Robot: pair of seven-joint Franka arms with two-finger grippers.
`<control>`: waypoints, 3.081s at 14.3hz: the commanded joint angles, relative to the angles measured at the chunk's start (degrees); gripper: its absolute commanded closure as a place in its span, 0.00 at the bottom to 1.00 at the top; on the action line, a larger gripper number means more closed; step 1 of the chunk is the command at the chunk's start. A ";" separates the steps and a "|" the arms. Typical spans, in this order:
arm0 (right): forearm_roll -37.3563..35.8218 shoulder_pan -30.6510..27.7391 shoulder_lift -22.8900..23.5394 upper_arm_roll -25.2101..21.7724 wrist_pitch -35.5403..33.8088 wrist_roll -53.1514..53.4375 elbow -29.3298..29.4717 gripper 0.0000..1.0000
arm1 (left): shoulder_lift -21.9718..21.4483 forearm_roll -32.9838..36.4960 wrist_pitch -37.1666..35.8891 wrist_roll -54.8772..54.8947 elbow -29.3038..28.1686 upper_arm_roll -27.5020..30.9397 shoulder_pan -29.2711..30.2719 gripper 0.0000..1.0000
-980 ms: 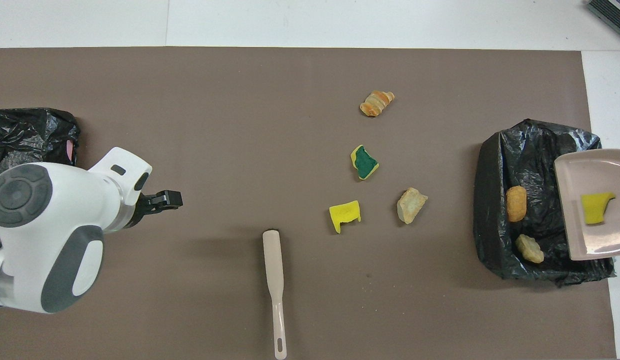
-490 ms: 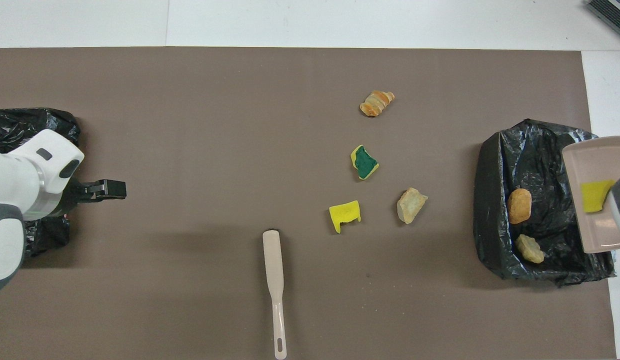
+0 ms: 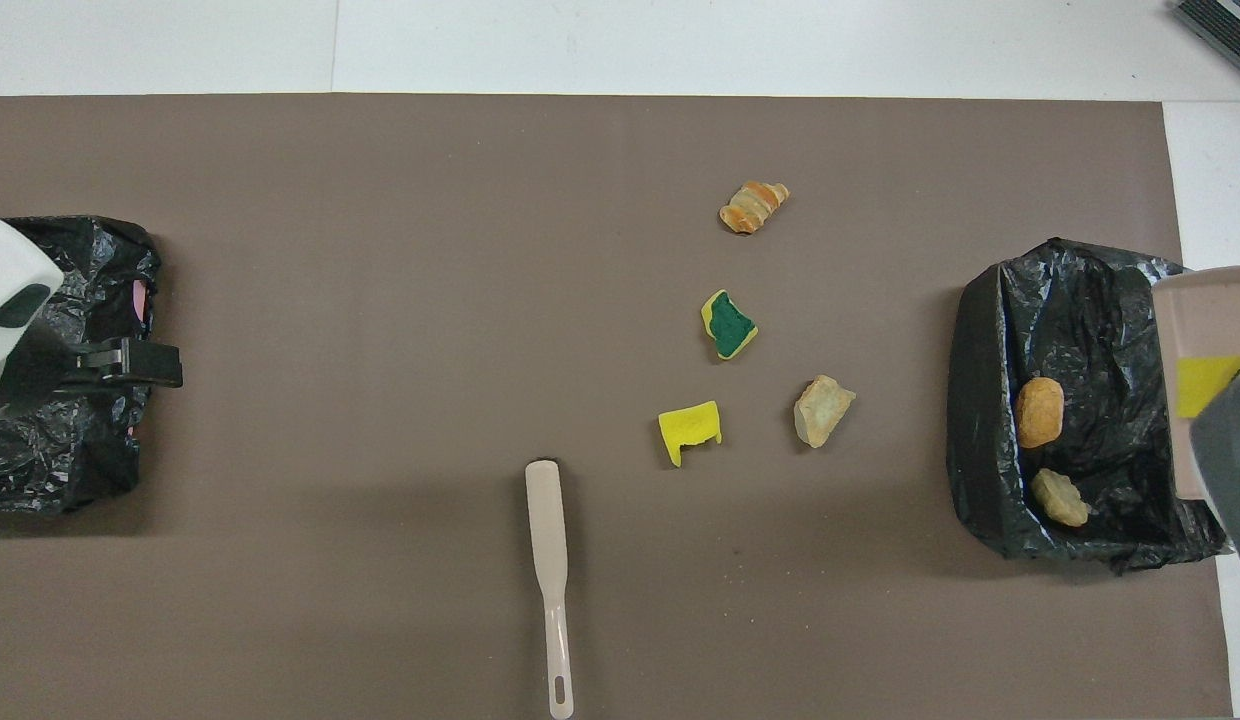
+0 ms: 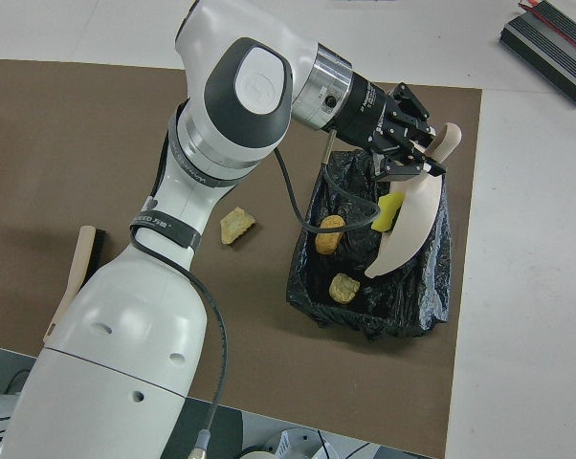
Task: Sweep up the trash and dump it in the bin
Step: 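Shake the tilted dustpan over the bag with the right gripper, then bring the empty dustpan back to the table center with the right gripper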
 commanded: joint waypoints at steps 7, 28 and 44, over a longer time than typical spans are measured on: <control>-4.04 1.63 -5.29 0.42 0.74 4.16 -6.42 1.00 | 1.10 0.74 -8.37 8.31 9.79 -0.56 2.57 0.00; 43.24 -8.13 -3.17 -0.46 -0.57 14.41 0.53 1.00 | 4.35 0.47 -12.16 8.83 14.18 -1.00 1.69 0.00; 53.00 13.04 1.82 0.86 2.40 75.75 1.05 1.00 | 4.35 -1.99 -8.21 9.54 14.18 -1.00 2.48 0.00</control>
